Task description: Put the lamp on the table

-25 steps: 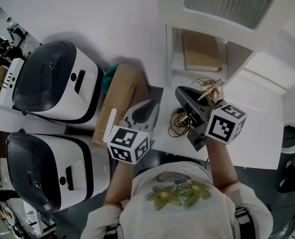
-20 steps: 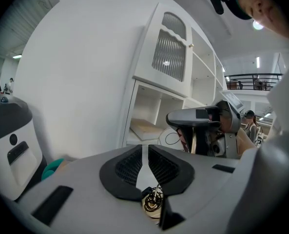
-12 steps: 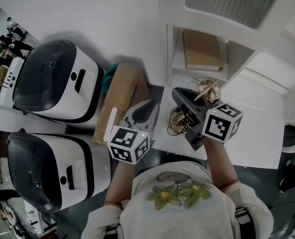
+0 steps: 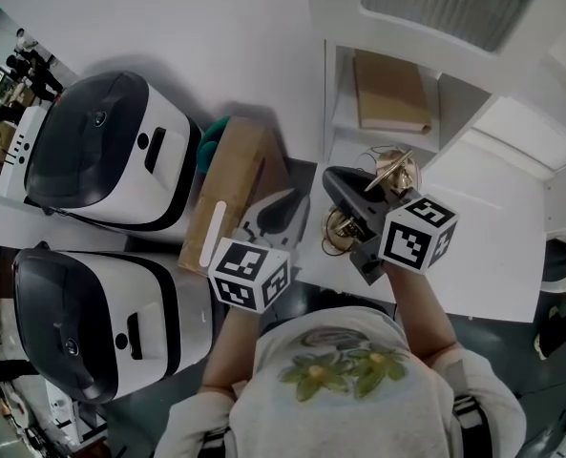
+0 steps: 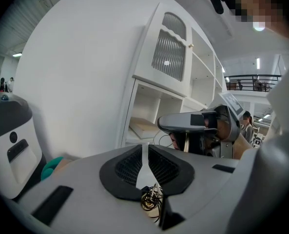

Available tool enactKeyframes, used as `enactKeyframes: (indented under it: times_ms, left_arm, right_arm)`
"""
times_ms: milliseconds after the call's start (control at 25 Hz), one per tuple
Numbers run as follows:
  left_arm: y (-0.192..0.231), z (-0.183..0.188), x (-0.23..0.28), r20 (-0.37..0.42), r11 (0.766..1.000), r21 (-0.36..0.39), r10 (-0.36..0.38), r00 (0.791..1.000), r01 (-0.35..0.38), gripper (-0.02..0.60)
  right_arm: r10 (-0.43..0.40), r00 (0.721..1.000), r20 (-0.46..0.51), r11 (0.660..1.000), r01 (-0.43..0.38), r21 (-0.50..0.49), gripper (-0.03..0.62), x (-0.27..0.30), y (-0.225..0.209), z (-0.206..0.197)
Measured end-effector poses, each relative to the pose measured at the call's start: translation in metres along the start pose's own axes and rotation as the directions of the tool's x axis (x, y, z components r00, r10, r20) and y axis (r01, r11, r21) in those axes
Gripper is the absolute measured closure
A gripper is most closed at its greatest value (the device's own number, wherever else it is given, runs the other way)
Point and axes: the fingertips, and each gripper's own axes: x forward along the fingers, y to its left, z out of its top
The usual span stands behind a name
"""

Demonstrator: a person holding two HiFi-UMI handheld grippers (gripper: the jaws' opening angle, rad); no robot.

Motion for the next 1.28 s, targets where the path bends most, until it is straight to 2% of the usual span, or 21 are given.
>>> enactKeyframes:
  times_ms: [600,800,1280]
  left_arm:
    - [-0.008,-0.008,-0.015,0.003,1.000,0.002,-0.005,1.000,0.005,0.520]
    - [-0.018,-0.012,-0.017,-0.006,1.000,0.005,-0.024,1.000,0.024,0.520]
    - [-0.034,-0.018,-0.029,-0.010,0.998,0.025,-0.052,0.999,0.053,0.520]
  right_arm:
    - [0.005,1.000,0.006,0.999,-0.005,-0.046,0.562,0.002,0.013,-0.014]
    - [-0.038,0.999,-0.005,0.996,0.038,-0.077,0.561,0.000,0.010,-0.015]
    - [-0.115,0.993,0.006,0.992,0.116,-0.054,0.560,-0.018,0.009,-0.025]
